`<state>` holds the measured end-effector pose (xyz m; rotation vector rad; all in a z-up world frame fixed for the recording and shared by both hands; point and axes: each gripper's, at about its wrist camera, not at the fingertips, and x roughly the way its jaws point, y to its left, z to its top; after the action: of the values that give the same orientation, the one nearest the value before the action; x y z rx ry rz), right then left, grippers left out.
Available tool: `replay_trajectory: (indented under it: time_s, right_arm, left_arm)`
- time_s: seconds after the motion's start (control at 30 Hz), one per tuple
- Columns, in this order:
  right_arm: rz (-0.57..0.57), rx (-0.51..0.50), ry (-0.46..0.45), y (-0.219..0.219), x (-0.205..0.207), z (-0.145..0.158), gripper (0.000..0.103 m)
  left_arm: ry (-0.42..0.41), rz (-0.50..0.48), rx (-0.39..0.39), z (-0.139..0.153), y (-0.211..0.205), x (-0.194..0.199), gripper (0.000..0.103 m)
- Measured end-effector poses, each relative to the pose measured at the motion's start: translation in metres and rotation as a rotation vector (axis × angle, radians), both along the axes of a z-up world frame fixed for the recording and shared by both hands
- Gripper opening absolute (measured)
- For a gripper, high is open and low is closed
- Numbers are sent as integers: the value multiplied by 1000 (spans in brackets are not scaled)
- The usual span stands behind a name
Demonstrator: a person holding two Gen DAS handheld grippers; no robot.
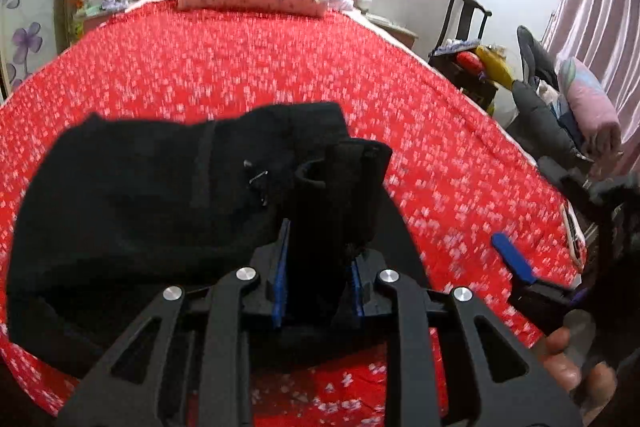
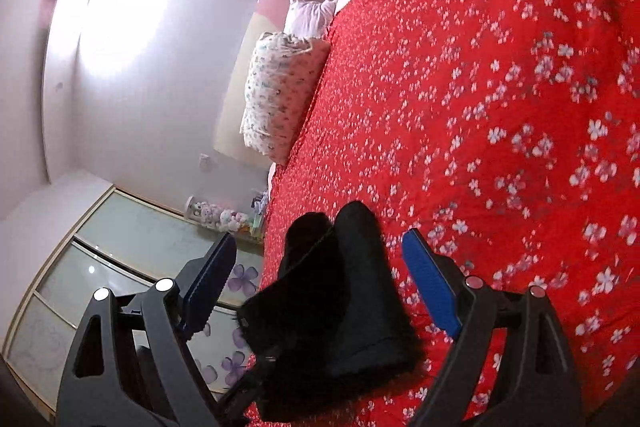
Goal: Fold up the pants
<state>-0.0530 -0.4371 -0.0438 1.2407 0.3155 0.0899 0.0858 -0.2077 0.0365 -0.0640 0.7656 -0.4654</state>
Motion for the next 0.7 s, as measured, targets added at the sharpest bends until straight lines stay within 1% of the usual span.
replay_trajectory:
  time_s: [0.07,0.13,0.2,0.27,0.3,0.37,0.43,0.5,0.53,0.57,0.6,0.63,0.67,0.7]
  right_arm:
    - [-7,3,-4,-3,-1,0,87]
    - [-8,14,-4,-2,0,0,87]
    - [-9,21,1,-3,3,-2,87]
    - [-12,17,8,-3,2,-2,87]
    - [-14,10,10,-3,2,-2,87]
    - [-23,-11,14,-3,1,0,87]
    - [-34,-36,18,-4,0,3,87]
    - [-39,-46,19,-4,0,4,87]
    - [-41,-47,21,-5,0,4,87]
    - [-42,-48,24,-6,0,3,87]
    - [-45,-48,29,-6,0,3,87]
    - [-46,-48,30,-5,0,3,87]
    - [-45,-49,30,-6,-1,3,87]
    - [-45,-52,27,-6,-2,3,87]
  left_arm:
    - [-28,-3,-24,15,-5,-6,23]
    - [-59,-19,-19,23,-12,-16,23]
    - [-63,-55,29,14,-27,-22,23]
    - [-29,-78,100,-8,-44,-22,24]
    - [-33,-86,125,-16,-49,-24,24]
    - [-96,-105,197,-26,-62,-34,26]
    - [-118,-113,228,-27,-65,-37,28]
    - [-111,-123,235,-24,-64,-36,30]
    - [-105,-133,234,-23,-63,-36,38]
    - [-101,-158,214,-20,-61,-38,51]
    - [-103,-181,180,-16,-58,-42,61]
    - [-110,-191,158,-11,-57,-45,81]
    - [-126,-198,134,-6,-52,-51,87]
    - [-149,-221,92,2,-46,-60,88]
